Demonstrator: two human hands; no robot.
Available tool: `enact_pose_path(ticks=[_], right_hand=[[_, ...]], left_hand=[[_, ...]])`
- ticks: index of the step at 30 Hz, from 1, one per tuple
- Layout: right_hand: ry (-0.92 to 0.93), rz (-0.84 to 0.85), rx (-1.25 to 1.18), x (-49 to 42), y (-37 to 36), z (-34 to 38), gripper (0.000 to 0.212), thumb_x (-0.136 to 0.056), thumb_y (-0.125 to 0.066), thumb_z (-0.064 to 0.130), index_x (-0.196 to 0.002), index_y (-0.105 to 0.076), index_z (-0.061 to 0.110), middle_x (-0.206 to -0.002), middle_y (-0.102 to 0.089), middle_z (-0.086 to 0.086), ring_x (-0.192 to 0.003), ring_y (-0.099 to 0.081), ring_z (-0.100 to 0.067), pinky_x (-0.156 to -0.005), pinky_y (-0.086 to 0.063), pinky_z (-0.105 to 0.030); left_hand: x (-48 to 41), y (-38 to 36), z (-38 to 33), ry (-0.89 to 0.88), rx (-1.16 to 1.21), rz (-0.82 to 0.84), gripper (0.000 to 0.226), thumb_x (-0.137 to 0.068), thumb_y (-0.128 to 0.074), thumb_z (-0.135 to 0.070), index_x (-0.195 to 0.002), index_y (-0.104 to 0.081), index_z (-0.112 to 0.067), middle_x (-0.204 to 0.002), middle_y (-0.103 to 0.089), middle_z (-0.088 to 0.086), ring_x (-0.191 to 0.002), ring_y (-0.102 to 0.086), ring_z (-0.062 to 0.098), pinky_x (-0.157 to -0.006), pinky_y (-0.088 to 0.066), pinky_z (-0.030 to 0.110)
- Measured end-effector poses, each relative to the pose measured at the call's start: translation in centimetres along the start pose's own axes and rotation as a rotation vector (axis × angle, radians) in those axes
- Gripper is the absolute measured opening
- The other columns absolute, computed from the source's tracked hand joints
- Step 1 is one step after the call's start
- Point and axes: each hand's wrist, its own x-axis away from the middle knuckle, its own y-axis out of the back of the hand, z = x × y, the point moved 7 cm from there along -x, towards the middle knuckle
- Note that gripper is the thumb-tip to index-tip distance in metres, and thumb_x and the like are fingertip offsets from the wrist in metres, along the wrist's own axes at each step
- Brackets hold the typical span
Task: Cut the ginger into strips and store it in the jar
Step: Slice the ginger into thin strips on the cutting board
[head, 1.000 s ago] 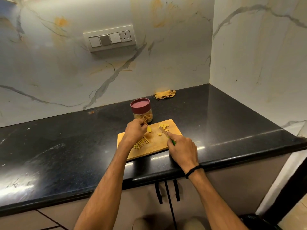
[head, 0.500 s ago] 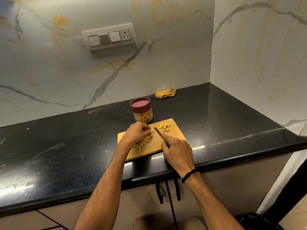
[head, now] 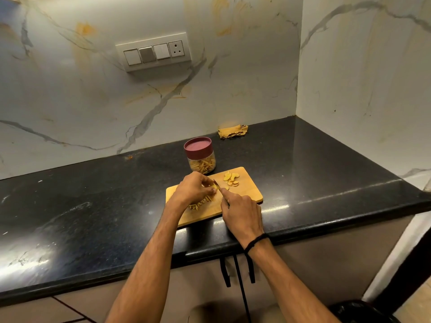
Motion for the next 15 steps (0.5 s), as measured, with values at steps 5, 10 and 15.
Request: enact_pose_path(ticks=[5, 10, 15], right_hand=[[0.011, 0.012, 0.033, -0.1, 0.0, 0.3, 0.038, -0.104, -0.038, 0.035, -0.140, -0.048, 0.031, -0.089, -0.067, 0.000, -0.073, -0.056, -0.013, -0.061, -0.038, -0.025], [0.041, 0.032, 0.108, -0.5, -0.3, 0.7, 0.035, -0.105, -0.035, 0.033, -0.135, -0.051, 0.030, -0.094, -0.067, -0.001, -0.078, -0.059, -0.017, -0.060, -0.035, -0.027], [0.046, 0.055, 0.152, -0.5, -0.6, 1.3, 0.031, -0.105, -0.038, 0.029, -0.132, -0.052, 0.028, -0.091, -0.065, -0.001, -0.072, -0.051, -0.015, -0.058, -0.034, -0.027]], left_hand=[[0.1, 0.0, -0.1, 0.008, 0.012, -0.006, 0.033, -0.090, -0.073, -0.022, -0.123, -0.071, -0.016, -0.123, -0.070, 0.000, -0.097, -0.060, 0.005, -0.092, -0.053, 0.030], [0.0, -0.1, -0.1, 0.022, -0.004, 0.000, 0.035, -0.090, -0.074, -0.023, -0.124, -0.070, -0.016, -0.123, -0.070, -0.001, -0.100, -0.061, 0.006, -0.096, -0.054, 0.035], [0.2, 0.0, -0.1, 0.057, -0.006, -0.003, 0.035, -0.090, -0.074, -0.026, -0.124, -0.070, -0.019, -0.125, -0.069, -0.003, -0.104, -0.062, 0.009, -0.098, -0.054, 0.041]])
